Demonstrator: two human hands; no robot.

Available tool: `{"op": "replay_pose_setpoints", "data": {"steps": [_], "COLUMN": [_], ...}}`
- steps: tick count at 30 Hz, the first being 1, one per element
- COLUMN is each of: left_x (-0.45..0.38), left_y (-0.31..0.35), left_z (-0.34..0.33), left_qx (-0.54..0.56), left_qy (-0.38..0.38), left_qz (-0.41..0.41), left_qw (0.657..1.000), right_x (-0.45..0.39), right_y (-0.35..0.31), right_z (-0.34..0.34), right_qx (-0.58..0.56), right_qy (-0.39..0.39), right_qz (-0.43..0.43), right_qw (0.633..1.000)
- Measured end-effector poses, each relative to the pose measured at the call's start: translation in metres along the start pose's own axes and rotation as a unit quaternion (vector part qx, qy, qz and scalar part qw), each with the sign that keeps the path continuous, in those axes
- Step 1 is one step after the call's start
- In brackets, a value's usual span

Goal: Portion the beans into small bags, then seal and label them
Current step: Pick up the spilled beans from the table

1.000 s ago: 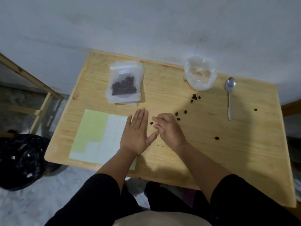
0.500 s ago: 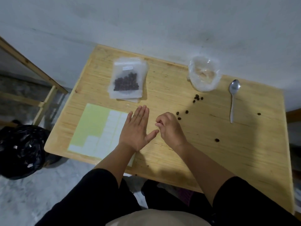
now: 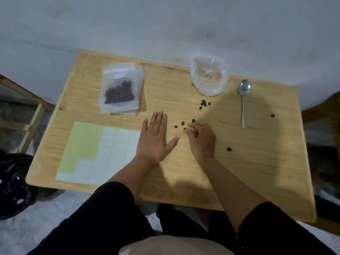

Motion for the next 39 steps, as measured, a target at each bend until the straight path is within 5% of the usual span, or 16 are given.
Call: {"op": "replay_pose_setpoints", "data": {"steps": [11,21,26,30,33,37,39], "left_x": [0.0,-0.02,-0.02,-0.02,-0.021,-0.021,-0.021], "left_y": [-0.001,-0.018,-0.019,-0.019,-0.02,-0.019,-0.019], "left_z": [-0.001,0.009,0.012,0.011,0.011,0.012,0.012], "left_qx": [0.014,0.043,0.053,0.056,0.056,0.061,0.061], "left_qy": [0.006,0.047,0.058,0.057,0.057,0.061,0.062], "left_qz": [-0.007,0.004,0.004,0.003,0.003,0.002,0.003], "left_qw": [1.0,0.998,0.997,0.997,0.997,0.996,0.996], "right_x": [-0.002,0.009,-0.002,-0.001,-0.005,-0.015,-0.019], "right_y": [-0.007,-0.02,-0.002,0.001,-0.004,-0.011,-0.017], "right_z": [-0.004,-0.013,-0.006,-0.01,-0.009,-0.004,-0.004], "right_qx": [0.026,0.212,-0.069,-0.325,-0.381,-0.149,-0.062], "right_qy": [-0.051,-0.034,-0.103,-0.158,-0.175,-0.124,-0.101], "right_qz": [0.062,0.182,-0.027,-0.168,-0.2,-0.093,-0.026], "right_qw": [0.996,0.96,0.992,0.917,0.885,0.977,0.993]}}
Point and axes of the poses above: each hand's wrist, its own x-axis away from the middle knuckle, its own z-axis out of the back of the hand, y = z × x, the point moved 6 cm from there along -x, towards the middle knuckle, and after that the axes turned 6 degrees about x, right-handed, at the moved point
